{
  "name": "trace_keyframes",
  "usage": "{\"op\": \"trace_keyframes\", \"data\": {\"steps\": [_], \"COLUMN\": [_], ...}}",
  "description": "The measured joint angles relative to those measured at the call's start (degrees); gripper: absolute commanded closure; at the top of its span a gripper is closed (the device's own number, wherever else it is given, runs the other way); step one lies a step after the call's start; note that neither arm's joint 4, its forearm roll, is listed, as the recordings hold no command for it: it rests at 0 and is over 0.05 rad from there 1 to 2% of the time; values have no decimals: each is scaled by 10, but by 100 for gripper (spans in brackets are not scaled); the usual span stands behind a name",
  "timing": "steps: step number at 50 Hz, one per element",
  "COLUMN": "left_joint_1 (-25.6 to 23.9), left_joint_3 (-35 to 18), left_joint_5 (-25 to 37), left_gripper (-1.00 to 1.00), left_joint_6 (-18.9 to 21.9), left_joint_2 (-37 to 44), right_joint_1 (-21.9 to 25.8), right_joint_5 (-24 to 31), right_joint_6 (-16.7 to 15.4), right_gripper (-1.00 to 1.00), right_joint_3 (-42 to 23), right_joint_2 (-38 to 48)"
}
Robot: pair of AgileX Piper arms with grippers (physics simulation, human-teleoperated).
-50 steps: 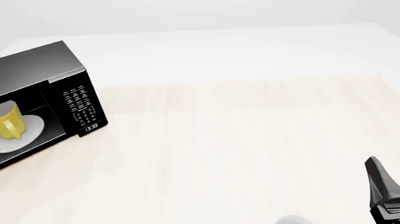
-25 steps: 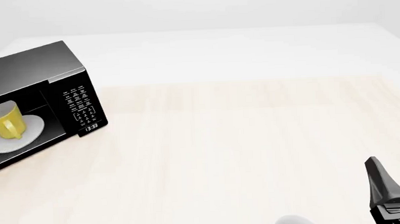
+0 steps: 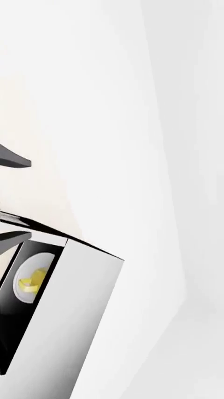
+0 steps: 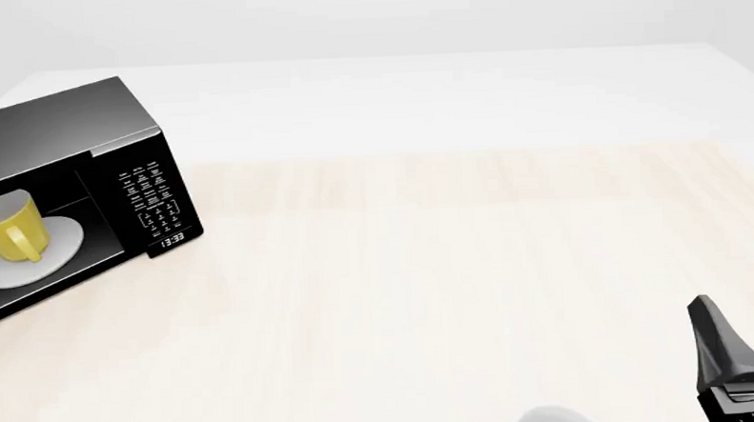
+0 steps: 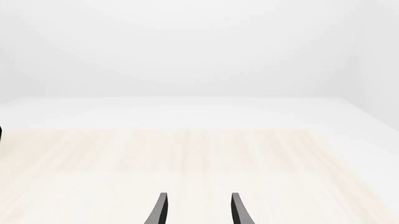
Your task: Put the yellow and white mug in the microwave and close it.
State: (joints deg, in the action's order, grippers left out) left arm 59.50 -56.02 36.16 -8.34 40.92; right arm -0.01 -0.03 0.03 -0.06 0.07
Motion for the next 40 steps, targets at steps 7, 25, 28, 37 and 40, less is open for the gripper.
{"op": "trace_keyframes", "data": {"steps": [7,25,28,37,40], "left_joint_1": [26,75,82,98,100], "left_joint_3": [4,16,18,24,26], "left_joint_5": [-4,-14,-16,-24,-26], "left_gripper": [-100,-100,-100,-100,-100], "left_joint_6": [6,19,19,19,19], "left_joint_2": [9,45,52,74,82], "right_joint_1": [0,0,0,0,0], "right_joint_5": [0,0,0,0,0], "right_joint_6": [0,0,0,0,0], "right_gripper": [-100,-100,-100,-100,-100], "right_joint_3": [0,0,0,0,0], "right_joint_2": [0,0,0,0,0]}}
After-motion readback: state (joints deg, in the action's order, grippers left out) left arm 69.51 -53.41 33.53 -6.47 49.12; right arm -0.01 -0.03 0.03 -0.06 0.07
